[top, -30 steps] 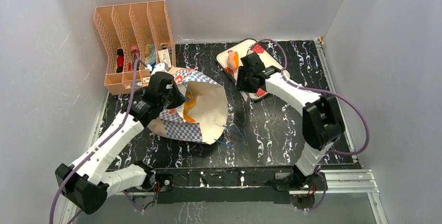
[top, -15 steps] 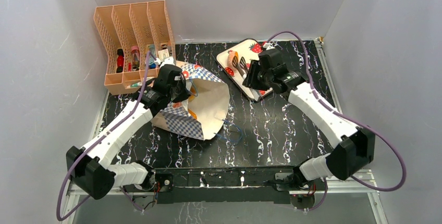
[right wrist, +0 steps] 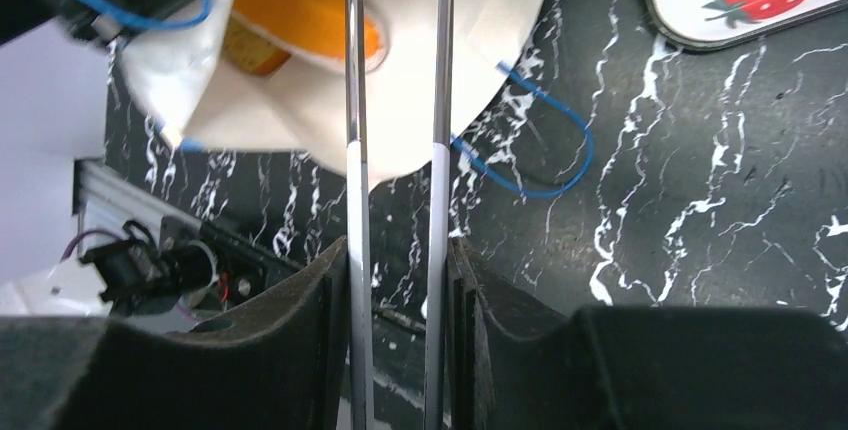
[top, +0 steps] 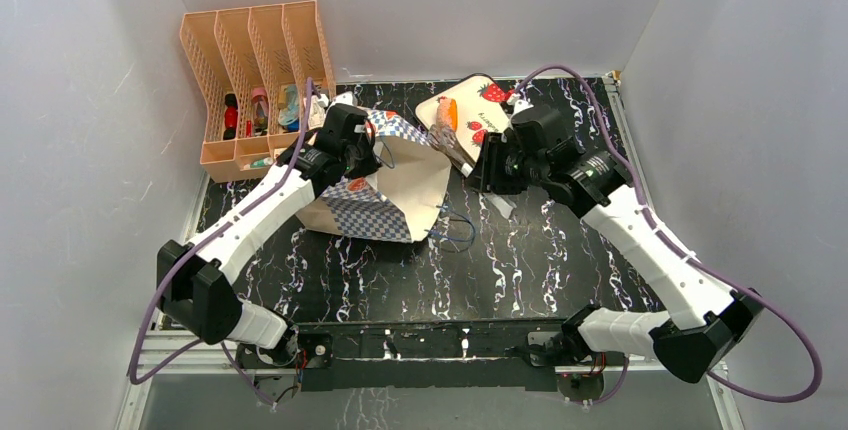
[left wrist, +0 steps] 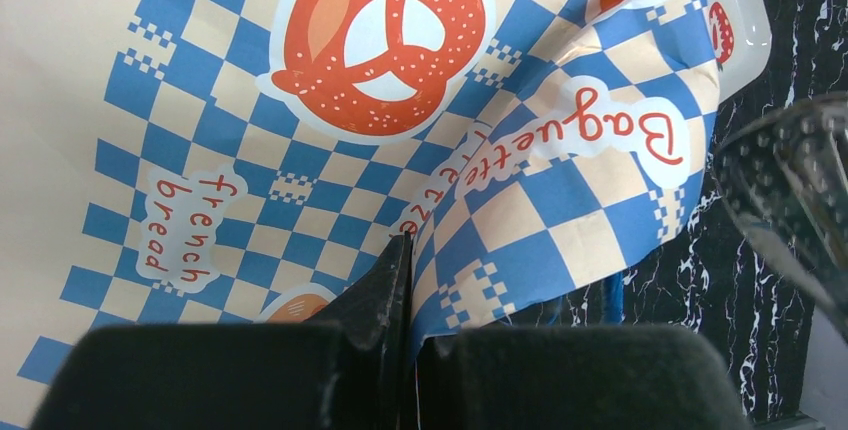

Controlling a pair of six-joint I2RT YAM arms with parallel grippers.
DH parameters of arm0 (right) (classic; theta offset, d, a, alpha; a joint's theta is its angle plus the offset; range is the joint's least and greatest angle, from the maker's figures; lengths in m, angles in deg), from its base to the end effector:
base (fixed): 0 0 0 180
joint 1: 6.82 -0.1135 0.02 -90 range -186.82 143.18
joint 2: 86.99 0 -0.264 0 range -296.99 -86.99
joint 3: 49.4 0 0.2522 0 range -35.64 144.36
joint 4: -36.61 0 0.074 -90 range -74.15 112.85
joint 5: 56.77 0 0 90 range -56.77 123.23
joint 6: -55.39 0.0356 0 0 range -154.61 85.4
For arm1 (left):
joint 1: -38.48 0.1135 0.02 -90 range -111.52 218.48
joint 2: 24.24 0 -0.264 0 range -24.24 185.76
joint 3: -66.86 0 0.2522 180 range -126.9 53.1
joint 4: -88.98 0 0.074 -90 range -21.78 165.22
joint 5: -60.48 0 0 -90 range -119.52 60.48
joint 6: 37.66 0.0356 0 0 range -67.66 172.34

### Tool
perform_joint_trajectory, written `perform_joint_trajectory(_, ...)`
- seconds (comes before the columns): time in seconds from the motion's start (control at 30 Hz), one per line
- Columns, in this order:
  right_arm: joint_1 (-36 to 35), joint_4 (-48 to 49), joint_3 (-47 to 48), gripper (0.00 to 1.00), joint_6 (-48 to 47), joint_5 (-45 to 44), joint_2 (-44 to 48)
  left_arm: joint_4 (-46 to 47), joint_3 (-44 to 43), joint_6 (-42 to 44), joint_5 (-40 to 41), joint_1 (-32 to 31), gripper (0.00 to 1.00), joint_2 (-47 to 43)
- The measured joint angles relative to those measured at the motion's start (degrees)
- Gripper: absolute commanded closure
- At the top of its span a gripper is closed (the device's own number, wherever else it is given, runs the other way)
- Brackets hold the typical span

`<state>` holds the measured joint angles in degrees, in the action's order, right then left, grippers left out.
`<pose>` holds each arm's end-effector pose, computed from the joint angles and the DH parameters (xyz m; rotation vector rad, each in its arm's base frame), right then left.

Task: Take the fake bread out of the paper bag
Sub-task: Pick up the fake bread from the paper bag.

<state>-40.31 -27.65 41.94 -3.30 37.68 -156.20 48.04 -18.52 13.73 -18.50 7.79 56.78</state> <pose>0.1996 0.1354 0.3819 -0.0869 2.3954 0.6486 0.2767 -0.1563 0.3285 -0.2622 2.2191 -0.4614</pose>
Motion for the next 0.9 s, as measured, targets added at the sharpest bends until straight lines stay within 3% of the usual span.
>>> perform_joint_trajectory(0.37, -5.5, -4.5, 0.0, 0.68, -2.3, 6.7, 0.7, 0.2, -2.1, 0.1, -0.5, 0.0, 1.00, 2.2)
perform_joint_trajectory(0.9, -6.6, 11.7, -7.3, 0.58, -2.4, 13.1, -16.3, -0.5, -0.2, 5.3, -5.1, 0.3, 1.00, -3.1)
